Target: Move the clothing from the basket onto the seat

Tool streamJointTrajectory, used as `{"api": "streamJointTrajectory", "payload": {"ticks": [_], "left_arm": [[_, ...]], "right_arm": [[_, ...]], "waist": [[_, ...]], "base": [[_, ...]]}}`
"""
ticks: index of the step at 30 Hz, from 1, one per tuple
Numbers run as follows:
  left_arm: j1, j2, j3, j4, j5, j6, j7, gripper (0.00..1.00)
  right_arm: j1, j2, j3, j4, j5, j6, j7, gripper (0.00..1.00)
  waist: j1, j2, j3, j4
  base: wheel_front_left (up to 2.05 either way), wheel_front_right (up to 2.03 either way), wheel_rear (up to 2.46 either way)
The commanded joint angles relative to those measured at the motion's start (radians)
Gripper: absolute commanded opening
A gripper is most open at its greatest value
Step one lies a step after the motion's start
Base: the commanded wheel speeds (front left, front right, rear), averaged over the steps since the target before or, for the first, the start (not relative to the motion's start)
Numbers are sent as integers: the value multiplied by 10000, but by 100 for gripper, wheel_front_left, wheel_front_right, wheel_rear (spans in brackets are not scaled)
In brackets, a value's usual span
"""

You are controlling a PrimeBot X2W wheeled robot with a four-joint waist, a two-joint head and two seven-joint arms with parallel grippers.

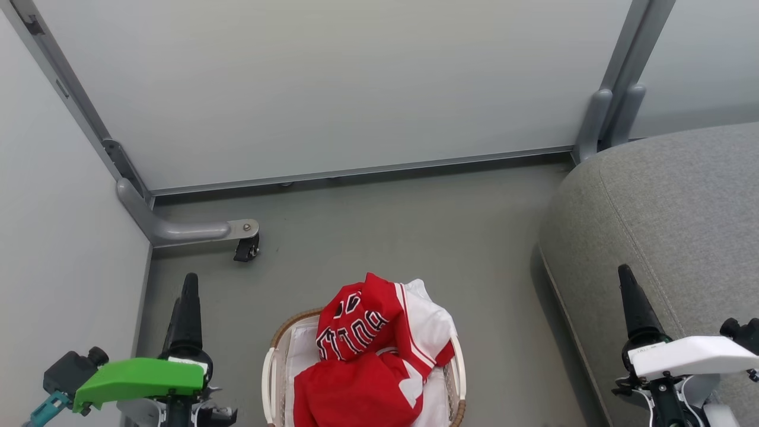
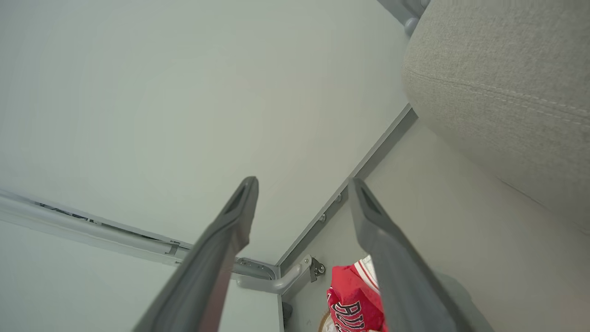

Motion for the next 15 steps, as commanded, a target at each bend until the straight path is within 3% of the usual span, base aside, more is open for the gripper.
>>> {"api": "streamJointTrajectory", "payload": {"ticks": [1, 6, 15], "left_arm": [[-124, 59, -55, -261, 569, -20, -109, 100], [-52, 66, -418, -465, 2077, -22, -288, 100], [202, 77, -666, -435, 3873, 28, -580, 100]], "right_arm": [[22, -92, 63, -279, -539, 1, -124, 100], [108, -102, 253, -480, -1731, 1, -310, 100], [270, -114, 447, -449, -3270, 1, -600, 100]], "waist": [[0, 0, 0, 3], [0, 0, -3, 20], [0, 0, -23, 49]], "base": [[0, 0, 0], [0, 0, 0], [0, 0, 0]]}}
